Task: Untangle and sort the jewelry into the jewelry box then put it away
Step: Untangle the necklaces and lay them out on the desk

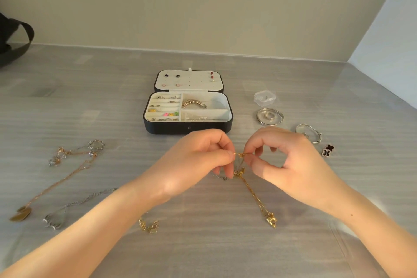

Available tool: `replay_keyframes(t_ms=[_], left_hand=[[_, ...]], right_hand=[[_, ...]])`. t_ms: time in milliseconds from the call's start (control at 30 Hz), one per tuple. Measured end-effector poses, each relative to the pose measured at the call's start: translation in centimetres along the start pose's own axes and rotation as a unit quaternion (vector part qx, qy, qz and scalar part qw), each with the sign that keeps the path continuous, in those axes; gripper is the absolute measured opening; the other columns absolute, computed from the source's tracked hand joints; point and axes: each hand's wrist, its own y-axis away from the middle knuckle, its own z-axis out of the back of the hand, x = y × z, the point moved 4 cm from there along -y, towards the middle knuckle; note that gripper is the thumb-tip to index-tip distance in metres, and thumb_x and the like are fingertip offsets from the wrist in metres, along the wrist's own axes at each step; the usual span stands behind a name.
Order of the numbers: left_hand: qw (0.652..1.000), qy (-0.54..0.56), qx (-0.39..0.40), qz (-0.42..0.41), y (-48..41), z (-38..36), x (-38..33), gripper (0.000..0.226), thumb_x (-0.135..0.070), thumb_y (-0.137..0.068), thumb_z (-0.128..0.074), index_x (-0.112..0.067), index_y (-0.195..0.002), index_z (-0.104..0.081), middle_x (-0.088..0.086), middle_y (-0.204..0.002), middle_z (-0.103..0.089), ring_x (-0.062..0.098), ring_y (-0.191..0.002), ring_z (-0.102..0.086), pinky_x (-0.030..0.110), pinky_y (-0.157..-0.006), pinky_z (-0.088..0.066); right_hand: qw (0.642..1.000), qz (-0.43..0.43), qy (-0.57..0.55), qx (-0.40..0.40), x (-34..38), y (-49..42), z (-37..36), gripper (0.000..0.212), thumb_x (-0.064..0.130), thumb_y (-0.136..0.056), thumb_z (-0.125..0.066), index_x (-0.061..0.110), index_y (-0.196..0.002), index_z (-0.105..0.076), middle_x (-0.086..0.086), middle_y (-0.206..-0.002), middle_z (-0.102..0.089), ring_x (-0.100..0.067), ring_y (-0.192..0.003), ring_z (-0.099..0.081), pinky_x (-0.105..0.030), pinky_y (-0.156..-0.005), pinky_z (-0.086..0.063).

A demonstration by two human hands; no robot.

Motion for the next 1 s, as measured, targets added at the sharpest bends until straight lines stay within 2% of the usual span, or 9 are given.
replay_keyframes(t_ms=[67, 167, 267, 400, 500, 633, 700, 867, 1000], left_hand=[[1.0, -0.013, 0.004, -0.002, -0.07, -0.06, 0.25, 0.003, -0.015, -0.082, -0.062, -0.015, -0.082, -0.06, -0.007, -0.064, -0.062, 0.004, -0.063, -0.054, 0.019, -0.065, -0.043], [0.998, -0.066, -0.001, -0.023, -0.16, -0.24, 0.54, 0.014, -0.029, -0.074, -0.07, -0.024, -0.085, -0.063, -0.015, -0.059, -0.051, 0.003, -0.058, -0.045, 0.018, -0.058, -0.039], [0.993, -0.107, -0.019, -0.047, -0.13, -0.35, 0.37, 0.006, -0.027, -0.08, -0.069, -0.023, -0.08, -0.064, -0.013, -0.055, -0.043, 0.002, -0.053, -0.038, 0.016, -0.052, -0.032], [0.989, -0.13, -0.023, -0.07, -0.1, -0.33, 0.25, 0.009, -0.027, -0.081, -0.068, -0.019, -0.077, -0.067, -0.009, -0.058, -0.048, 0.001, -0.053, -0.04, 0.014, -0.052, -0.032], [0.985, -0.149, -0.03, -0.077, -0.03, -0.1, 0.06, 0.008, -0.025, -0.079, -0.07, -0.018, -0.074, -0.069, 0.001, -0.066, -0.061, 0.0, -0.057, -0.044, 0.012, -0.056, -0.035], [0.974, -0.201, -0.077, -0.074, -0.08, 0.36, 0.35, 0.004, -0.03, -0.075, -0.071, -0.027, -0.074, -0.068, -0.012, -0.083, -0.058, -0.001, -0.08, -0.051, 0.011, -0.07, -0.035], [0.971, -0.214, -0.087, -0.067, -0.13, 0.44, 0.61, 0.004, -0.03, -0.075, -0.07, -0.028, -0.074, -0.067, -0.013, -0.088, -0.057, 0.0, -0.088, -0.051, 0.016, -0.079, -0.037], [0.995, -0.08, -0.055, -0.017, -0.23, 0.5, 0.43, 0.005, -0.017, -0.076, -0.07, -0.018, -0.073, -0.065, -0.01, -0.074, -0.064, 0.002, -0.075, -0.059, 0.019, -0.076, -0.045], [0.999, -0.031, -0.03, 0.005, -0.28, 0.27, 0.47, 0.004, -0.006, -0.081, -0.061, -0.008, -0.079, -0.06, 0.001, -0.074, -0.069, 0.01, -0.072, -0.063, 0.027, -0.076, -0.05]], right_hand=[[0.999, -0.021, -0.031, 0.003, -0.14, -0.03, -0.07, 0.008, 0.041, -0.071, -0.054, 0.035, -0.069, -0.06, 0.015, -0.072, -0.059, -0.003, -0.073, -0.052, -0.009, -0.066, -0.033], [0.998, -0.032, -0.047, 0.007, -0.19, -0.09, -0.13, 0.01, 0.043, -0.07, -0.054, 0.036, -0.066, -0.059, 0.015, -0.069, -0.058, -0.002, -0.07, -0.05, -0.013, -0.062, -0.034], [0.998, -0.03, -0.045, 0.017, -0.26, -0.1, -0.23, 0.011, 0.044, -0.07, -0.054, 0.036, -0.066, -0.06, 0.014, -0.069, -0.059, -0.004, -0.07, -0.051, -0.015, -0.062, -0.035], [0.997, -0.049, -0.056, 0.025, -0.46, -0.03, -0.21, 0.015, 0.047, -0.067, -0.054, 0.034, -0.068, -0.062, 0.012, -0.067, -0.057, -0.003, -0.066, -0.048, -0.02, -0.063, -0.036], [0.995, -0.069, -0.063, 0.035, -0.54, -0.07, -0.22, 0.018, 0.048, -0.064, -0.053, 0.035, -0.072, -0.063, 0.014, -0.067, -0.059, -0.002, -0.066, -0.049, -0.02, -0.063, -0.037], [0.99, -0.099, -0.085, 0.06, -0.81, -0.1, -0.37, 0.019, 0.047, -0.061, -0.056, 0.035, -0.073, -0.065, 0.015, -0.066, -0.061, -0.004, -0.065, -0.047, -0.025, -0.066, -0.038], [0.981, -0.123, -0.129, 0.072, -0.99, -0.08, -0.58, 0.011, 0.036, -0.064, -0.062, 0.03, -0.072, -0.066, 0.012, -0.063, -0.06, -0.007, -0.063, -0.045, -0.028, -0.064, -0.038], [0.944, -0.169, -0.263, 0.106, -0.97, 0.13, -0.82, 0.012, 0.017, -0.068, -0.059, 0.007, -0.072, -0.064, -0.002, -0.071, -0.07, -0.01, -0.069, -0.058, -0.017, -0.067, -0.044], [0.934, -0.177, -0.293, 0.105, -0.97, 0.17, -0.68, 0.005, 0.013, -0.071, -0.059, 0.009, -0.072, -0.061, -0.005, -0.067, -0.07, -0.01, -0.065, -0.061, -0.012, -0.061, -0.044]])
